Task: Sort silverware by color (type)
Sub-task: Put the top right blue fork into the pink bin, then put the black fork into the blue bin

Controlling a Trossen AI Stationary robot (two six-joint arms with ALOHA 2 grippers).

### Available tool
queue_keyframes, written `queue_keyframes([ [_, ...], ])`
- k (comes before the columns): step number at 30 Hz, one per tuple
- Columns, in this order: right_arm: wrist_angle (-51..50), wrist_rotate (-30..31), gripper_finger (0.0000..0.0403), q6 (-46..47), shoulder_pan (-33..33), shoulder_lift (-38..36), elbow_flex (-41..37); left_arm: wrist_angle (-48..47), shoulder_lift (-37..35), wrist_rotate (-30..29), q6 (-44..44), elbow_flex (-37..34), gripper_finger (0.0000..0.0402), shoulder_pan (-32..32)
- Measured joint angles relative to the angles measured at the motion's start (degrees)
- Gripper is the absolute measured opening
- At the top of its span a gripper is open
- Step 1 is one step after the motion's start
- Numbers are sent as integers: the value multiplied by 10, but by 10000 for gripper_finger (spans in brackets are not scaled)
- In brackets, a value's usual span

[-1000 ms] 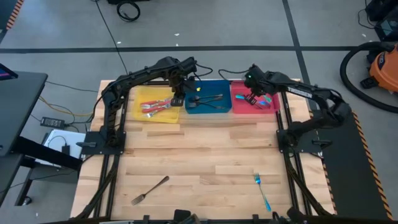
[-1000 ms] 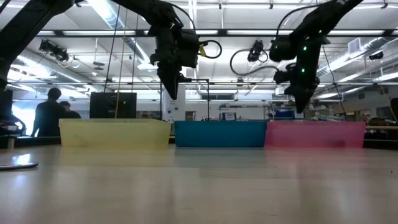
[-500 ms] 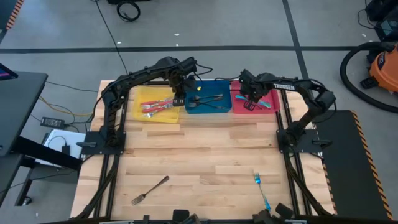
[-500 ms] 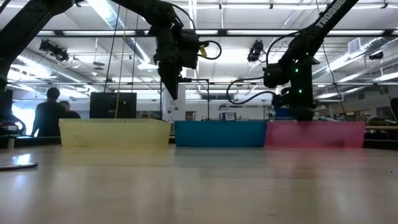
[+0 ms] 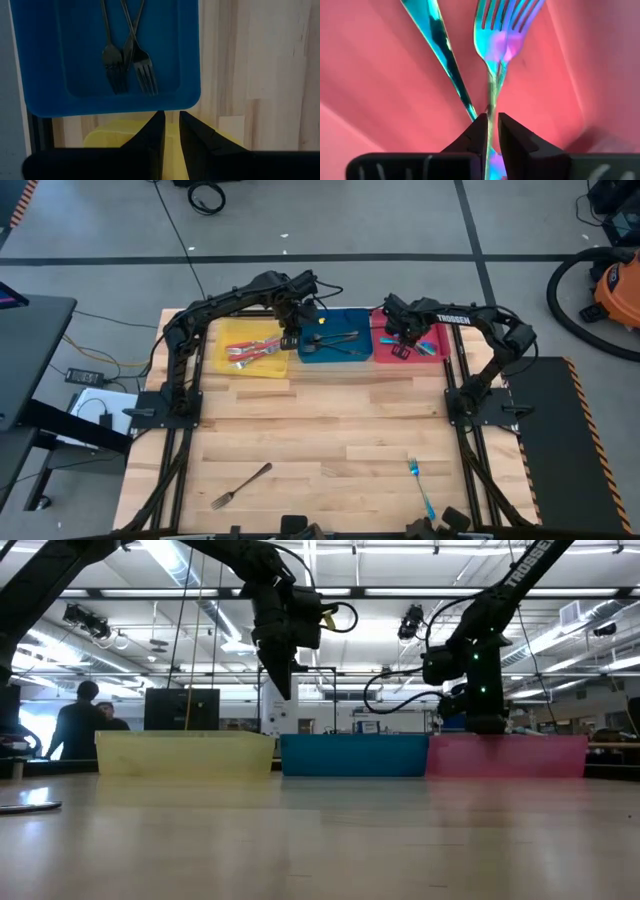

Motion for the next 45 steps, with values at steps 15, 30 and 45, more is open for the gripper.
queue_keyframes([
  [15, -80, 14, 78, 55, 20, 0, 88, 44, 0, 0, -15, 0, 55, 0],
  [30, -126, -5, 119, 45, 25, -1, 119, 26, 1, -2, -105, 0, 106, -17],
  [45, -158, -6, 138, 74, 25, -1, 119, -204, -15, 5, -260, -17, 119, -137],
])
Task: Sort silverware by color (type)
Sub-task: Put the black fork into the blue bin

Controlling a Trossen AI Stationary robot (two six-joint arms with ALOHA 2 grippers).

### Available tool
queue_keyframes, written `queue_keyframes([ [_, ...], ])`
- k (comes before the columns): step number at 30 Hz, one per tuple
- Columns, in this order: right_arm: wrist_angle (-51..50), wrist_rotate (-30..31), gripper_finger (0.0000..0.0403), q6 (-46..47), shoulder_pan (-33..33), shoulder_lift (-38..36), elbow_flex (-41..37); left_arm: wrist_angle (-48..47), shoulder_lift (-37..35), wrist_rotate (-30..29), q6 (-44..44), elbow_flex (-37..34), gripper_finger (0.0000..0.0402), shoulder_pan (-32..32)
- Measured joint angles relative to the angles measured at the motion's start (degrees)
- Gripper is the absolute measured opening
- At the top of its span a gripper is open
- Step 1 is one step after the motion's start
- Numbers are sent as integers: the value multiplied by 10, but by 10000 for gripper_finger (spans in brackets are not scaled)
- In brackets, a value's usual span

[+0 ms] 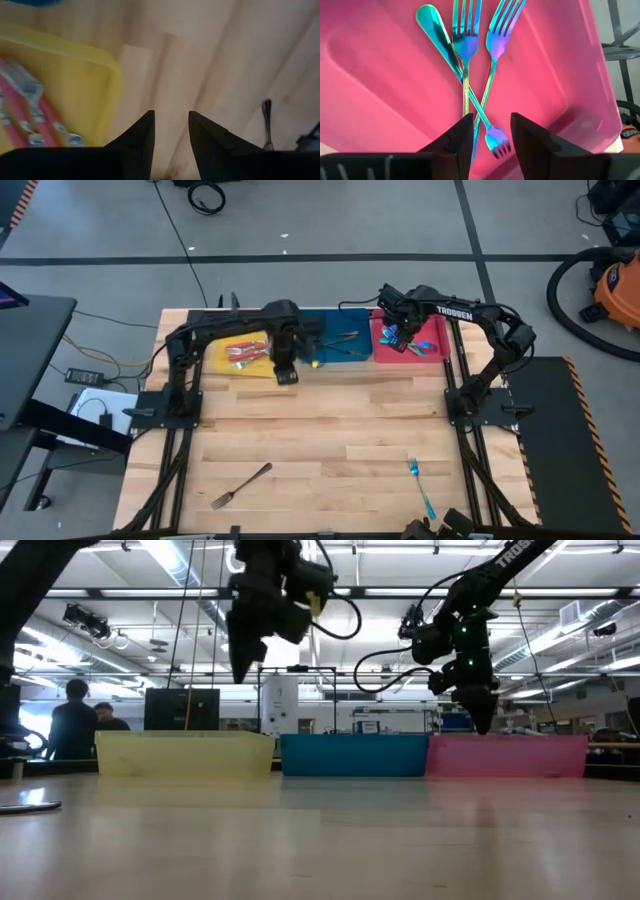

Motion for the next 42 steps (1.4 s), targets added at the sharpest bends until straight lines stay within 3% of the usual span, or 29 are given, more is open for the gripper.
queue_keyframes([
  [5, 0, 0, 137, -3, 0, 0, 0, 18, -50, 0, -56, -71, 119, -57],
  [14, -1, -17, 138, -3, 0, 0, 0, 152, -155, 0, -222, -226, 119, -136],
  [22, -14, -38, 138, 0, 0, 0, 0, 258, -186, -1, -397, -362, 119, -231],
  [31, -28, -41, 138, 1, 0, 0, 0, 402, -187, -16, -604, -417, 119, -371],
  [42, -33, -41, 138, 2, 0, 0, 0, 457, -187, -54, -808, -448, 119, -510],
])
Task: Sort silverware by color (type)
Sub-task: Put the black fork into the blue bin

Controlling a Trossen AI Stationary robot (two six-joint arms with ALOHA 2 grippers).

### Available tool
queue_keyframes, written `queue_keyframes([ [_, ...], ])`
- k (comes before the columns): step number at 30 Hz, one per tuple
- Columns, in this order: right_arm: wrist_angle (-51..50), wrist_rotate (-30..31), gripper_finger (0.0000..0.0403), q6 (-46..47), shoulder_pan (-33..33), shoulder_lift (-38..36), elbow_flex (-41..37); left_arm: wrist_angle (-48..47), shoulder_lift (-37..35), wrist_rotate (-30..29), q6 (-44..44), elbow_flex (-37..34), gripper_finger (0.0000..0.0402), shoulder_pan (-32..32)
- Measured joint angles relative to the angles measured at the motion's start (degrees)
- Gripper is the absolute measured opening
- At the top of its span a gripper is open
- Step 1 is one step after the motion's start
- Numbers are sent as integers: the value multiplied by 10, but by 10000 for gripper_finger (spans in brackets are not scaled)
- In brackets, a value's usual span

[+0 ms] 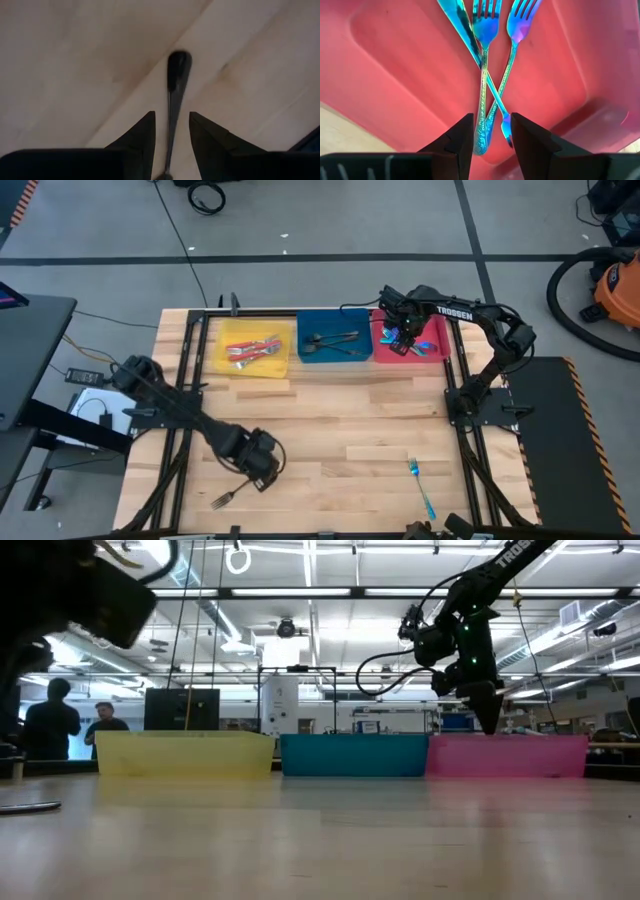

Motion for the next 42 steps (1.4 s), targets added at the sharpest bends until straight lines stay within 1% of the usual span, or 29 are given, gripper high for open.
queue_keyframes([
  [5, -3, 0, 137, 0, 0, 0, 0, 1, 1, 0, -31, 0, 119, -45],
  [11, -5, -1, 137, -1, 0, 0, 0, 4, 5, -1, -81, 0, 119, -75],
  [17, -5, -6, 138, -1, 0, 0, 0, 24, 41, 3, -88, 0, 119, -84],
  [23, -5, -21, 137, -2, 0, 0, 0, 22, 72, 13, -86, 0, 119, -82],
  [30, -5, -32, 137, -2, 0, 0, 0, 20, 82, 22, -82, 2, 117, -76],
  [32, -4, -32, 137, -2, 0, 0, 0, 18, 82, 23, -82, 2, 108, -76],
  [34, -4, -32, 137, -2, 0, 0, 0, 17, 82, 22, -82, 2, 89, -76],
  [39, -4, -33, 137, -2, 0, 0, 0, 13, 82, 22, -81, 1, 18, -76],
  [42, -4, -33, 136, -2, 0, 0, 0, 13, 82, 22, -70, 2, 10, -75],
])
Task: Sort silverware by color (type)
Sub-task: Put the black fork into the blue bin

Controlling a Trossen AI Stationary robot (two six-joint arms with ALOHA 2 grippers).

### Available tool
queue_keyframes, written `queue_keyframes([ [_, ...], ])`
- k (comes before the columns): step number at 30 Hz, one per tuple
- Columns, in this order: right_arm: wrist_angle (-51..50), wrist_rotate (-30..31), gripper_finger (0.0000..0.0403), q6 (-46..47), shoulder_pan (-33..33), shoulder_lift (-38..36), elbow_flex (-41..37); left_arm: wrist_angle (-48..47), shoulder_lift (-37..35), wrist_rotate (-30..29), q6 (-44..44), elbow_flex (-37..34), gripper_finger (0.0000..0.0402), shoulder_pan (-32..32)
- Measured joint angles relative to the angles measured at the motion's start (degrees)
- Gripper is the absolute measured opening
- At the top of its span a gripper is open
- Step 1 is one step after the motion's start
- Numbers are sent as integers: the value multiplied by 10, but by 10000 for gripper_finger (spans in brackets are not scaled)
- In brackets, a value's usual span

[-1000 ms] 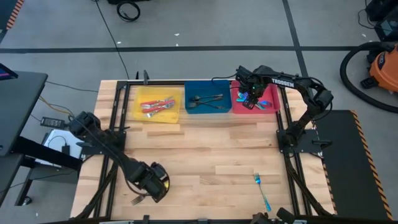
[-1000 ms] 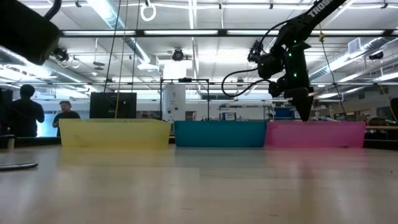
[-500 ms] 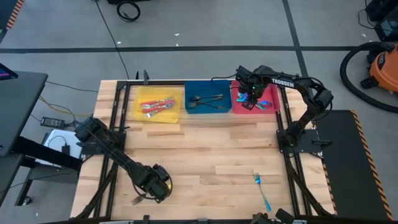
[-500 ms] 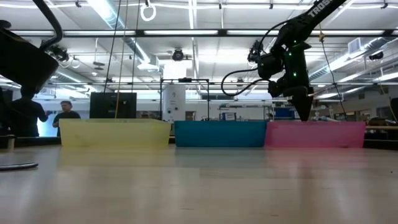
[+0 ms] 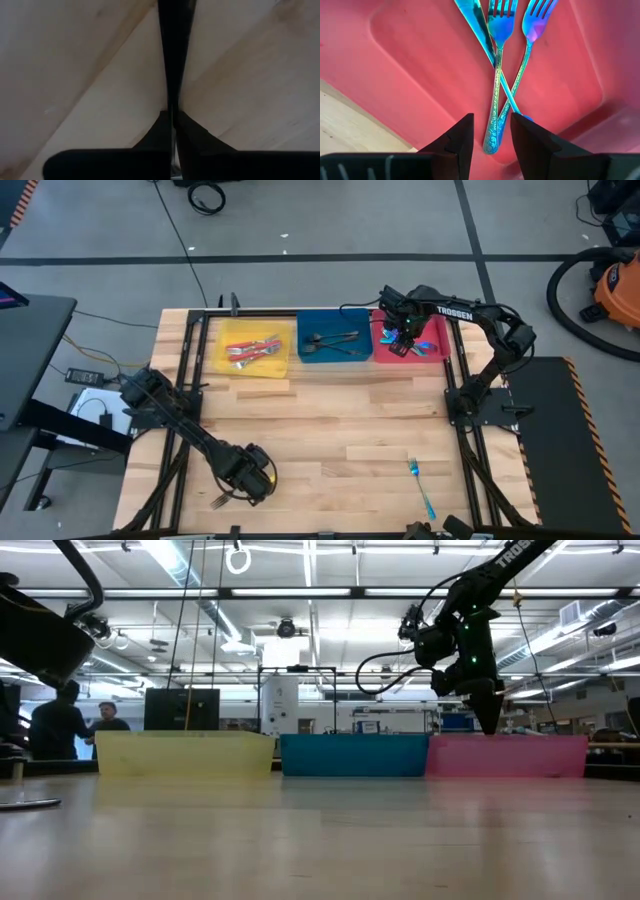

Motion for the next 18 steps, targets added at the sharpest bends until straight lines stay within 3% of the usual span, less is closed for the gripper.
queue_keyframes([
  [9, 0, 0, 136, 1, 0, 0, 0, -6, -25, -7, 102, -2, 0, 55],
  [18, 7, 0, 136, 13, 0, 0, 0, -22, -62, -15, 329, -2, 1, 196],
])
